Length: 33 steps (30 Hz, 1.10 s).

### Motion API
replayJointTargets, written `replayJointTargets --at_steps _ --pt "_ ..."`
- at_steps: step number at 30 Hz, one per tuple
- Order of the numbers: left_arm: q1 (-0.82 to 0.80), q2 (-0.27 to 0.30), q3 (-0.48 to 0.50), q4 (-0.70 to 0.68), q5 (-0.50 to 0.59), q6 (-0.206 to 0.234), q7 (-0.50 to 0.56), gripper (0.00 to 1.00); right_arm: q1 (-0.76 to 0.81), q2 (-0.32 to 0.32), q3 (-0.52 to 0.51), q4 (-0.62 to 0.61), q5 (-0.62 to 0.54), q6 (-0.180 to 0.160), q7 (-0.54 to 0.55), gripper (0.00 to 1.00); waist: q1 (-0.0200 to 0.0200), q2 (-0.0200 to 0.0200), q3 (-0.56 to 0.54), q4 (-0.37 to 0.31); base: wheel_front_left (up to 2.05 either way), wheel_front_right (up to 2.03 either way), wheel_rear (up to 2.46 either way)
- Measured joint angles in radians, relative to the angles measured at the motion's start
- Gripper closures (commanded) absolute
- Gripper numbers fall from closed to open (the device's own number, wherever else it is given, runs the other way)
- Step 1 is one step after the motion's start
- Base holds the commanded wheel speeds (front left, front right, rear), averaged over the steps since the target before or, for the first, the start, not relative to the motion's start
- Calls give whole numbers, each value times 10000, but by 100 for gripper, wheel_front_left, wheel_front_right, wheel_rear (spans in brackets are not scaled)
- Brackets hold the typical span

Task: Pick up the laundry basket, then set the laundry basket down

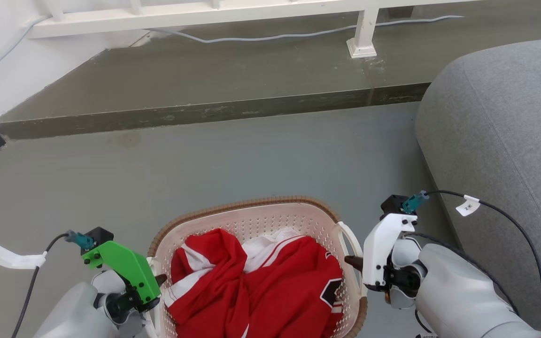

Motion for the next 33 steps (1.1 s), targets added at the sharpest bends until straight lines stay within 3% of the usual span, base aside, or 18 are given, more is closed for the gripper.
replayJointTargets --at_steps 22,33 --pt "-1 100 -201 -111 -48 -2 -182 100 -3 -6 71 -96 261 0 -19 100 0 0 276 48 0 0 0" --pt "-323 161 -272 -253 19 -2 -577 100 -291 -17 111 -230 249 -6 -571 100 1 0 797 24 0 0 0"
